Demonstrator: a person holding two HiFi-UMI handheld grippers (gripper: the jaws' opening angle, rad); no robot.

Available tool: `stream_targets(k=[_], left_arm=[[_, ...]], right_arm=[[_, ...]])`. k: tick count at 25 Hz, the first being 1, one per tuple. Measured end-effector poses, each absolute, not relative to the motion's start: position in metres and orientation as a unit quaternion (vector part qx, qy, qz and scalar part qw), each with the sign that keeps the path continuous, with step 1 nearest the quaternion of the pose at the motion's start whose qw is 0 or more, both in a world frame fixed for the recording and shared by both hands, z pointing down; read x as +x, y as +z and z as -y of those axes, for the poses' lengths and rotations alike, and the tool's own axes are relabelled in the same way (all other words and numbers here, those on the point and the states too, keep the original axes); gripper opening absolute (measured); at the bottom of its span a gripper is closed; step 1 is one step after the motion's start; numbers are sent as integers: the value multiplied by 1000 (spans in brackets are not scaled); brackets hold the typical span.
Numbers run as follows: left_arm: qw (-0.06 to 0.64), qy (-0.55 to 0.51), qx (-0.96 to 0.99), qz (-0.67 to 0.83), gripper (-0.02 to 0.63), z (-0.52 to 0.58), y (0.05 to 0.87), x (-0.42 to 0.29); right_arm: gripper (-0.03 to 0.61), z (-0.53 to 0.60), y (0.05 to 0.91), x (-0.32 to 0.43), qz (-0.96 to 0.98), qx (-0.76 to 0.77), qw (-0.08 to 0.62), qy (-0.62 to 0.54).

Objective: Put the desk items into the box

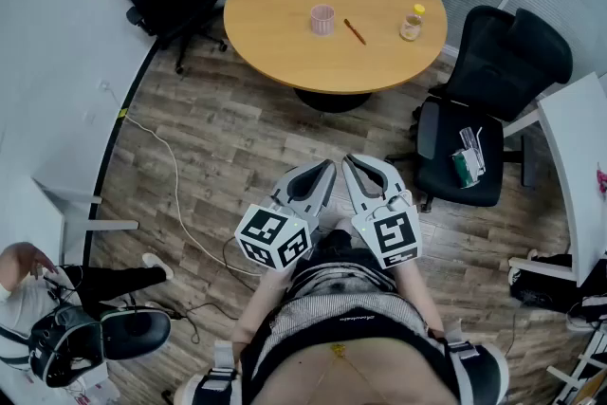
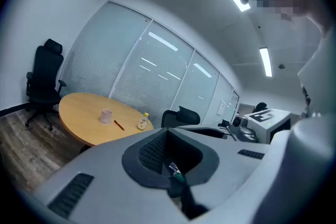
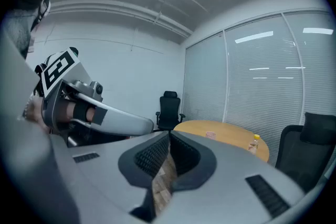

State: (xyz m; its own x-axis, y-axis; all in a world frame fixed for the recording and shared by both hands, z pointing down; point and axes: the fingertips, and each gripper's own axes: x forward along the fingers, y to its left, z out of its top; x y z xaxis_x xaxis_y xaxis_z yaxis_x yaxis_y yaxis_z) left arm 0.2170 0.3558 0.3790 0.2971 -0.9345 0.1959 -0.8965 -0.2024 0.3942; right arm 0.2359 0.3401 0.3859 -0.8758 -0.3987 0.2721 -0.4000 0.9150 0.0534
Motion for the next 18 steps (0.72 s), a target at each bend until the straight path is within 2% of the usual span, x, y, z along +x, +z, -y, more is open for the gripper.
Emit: stream_targets(k=[4, 18], left_arm=[[219, -44, 772, 595, 2, -360, 380, 225], [227, -53, 766, 599, 2, -364, 383, 239]], right_arm=[[31, -342, 382, 246, 971, 209, 115, 9], [31, -339, 385, 253, 975, 188, 117, -19]])
